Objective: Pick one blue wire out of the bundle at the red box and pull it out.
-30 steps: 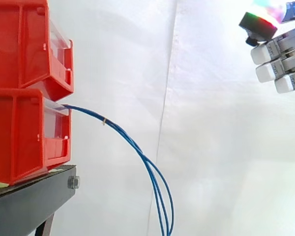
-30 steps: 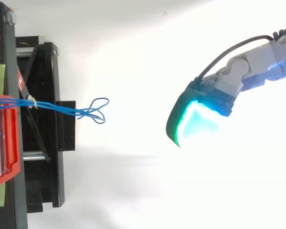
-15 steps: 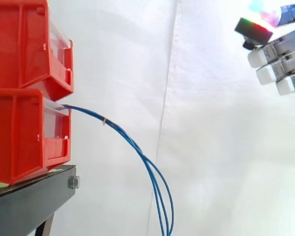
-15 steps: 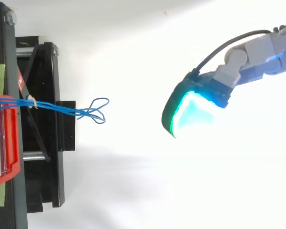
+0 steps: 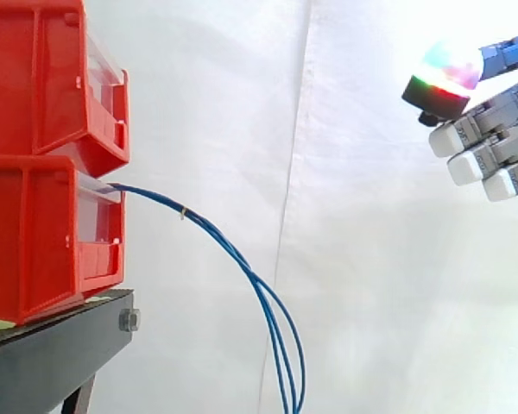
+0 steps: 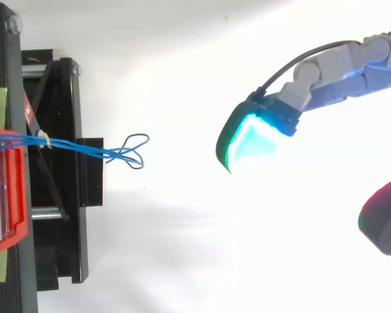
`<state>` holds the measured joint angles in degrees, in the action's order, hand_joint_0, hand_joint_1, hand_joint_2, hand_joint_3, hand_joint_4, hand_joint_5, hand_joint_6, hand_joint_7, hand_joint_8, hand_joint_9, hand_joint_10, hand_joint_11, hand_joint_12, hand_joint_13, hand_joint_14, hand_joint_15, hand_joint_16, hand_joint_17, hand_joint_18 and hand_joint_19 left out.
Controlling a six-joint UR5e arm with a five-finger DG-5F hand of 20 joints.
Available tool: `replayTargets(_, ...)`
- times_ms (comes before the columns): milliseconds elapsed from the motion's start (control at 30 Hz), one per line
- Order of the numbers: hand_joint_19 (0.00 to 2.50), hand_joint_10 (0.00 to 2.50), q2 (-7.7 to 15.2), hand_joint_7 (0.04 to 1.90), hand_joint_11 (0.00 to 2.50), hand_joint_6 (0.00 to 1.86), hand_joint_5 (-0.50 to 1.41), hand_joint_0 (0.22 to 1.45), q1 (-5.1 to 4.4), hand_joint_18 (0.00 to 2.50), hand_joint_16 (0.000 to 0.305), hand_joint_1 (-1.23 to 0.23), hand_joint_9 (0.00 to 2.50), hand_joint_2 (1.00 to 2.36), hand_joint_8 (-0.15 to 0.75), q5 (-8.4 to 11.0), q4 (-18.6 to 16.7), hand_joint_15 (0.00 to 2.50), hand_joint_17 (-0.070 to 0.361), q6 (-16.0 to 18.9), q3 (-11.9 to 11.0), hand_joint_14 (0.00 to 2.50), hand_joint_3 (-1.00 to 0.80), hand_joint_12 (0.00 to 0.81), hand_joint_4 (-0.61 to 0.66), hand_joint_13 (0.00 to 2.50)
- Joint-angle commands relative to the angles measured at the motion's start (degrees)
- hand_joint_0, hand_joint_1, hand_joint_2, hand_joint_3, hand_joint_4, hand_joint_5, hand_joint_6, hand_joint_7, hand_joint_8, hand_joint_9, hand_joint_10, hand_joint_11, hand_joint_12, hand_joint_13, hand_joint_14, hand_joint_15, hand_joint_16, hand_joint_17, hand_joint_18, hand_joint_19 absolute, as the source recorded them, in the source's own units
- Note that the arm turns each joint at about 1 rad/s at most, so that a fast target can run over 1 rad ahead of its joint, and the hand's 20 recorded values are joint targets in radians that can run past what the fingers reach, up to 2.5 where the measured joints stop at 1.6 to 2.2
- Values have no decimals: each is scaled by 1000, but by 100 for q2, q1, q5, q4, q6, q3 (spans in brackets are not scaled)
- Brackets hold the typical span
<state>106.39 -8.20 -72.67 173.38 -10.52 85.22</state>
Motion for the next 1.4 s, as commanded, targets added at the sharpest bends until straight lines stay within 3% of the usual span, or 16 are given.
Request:
replayTargets(0,284,2,13,743,110,502,-185,552,-6,418,52,-520,601,1000,349,77,-33,184,118,6,-6,5,-497,407,368,503)
replayTargets(233,291,1,48,743,109,502,-187,553,29,425,52,-520,597,1000,346,279,-156,189,118,-11,-6,5,-497,407,365,509)
replayTargets(467,291,2,92,747,109,502,-188,558,29,438,52,-544,587,1000,340,218,-138,188,117,6,3,5,-500,407,363,511)
replayTargets(667,289,2,92,747,121,502,-188,557,90,446,52,-557,583,1000,338,130,-120,188,117,-37,-6,7,-500,407,363,513)
replayTargets(800,296,3,285,745,114,502,-189,556,99,452,52,-556,581,1000,338,77,-164,188,117,-99,-6,5,-500,408,359,514)
replayTargets(900,253,0,611,738,32,502,-192,550,126,394,52,-555,512,1000,332,104,-410,135,118,-90,-208,3,-500,396,356,423)
replayTargets(1033,226,0,742,739,1,502,-196,543,143,301,53,-558,457,1000,325,112,-560,103,118,-64,-349,3,-500,390,348,351)
replayTargets(1100,218,0,742,740,2,502,-197,539,152,284,53,-559,434,1000,321,227,-613,112,118,-37,-349,3,-500,391,349,336)
replayTargets(1267,206,0,751,739,0,502,-199,525,205,214,54,-562,379,1000,316,728,-630,103,122,15,-366,3,-500,396,346,279)
replayTargets(1367,216,0,751,739,0,502,-209,503,231,86,55,-539,285,1000,300,903,-630,103,124,-81,-366,2,-500,392,331,177)
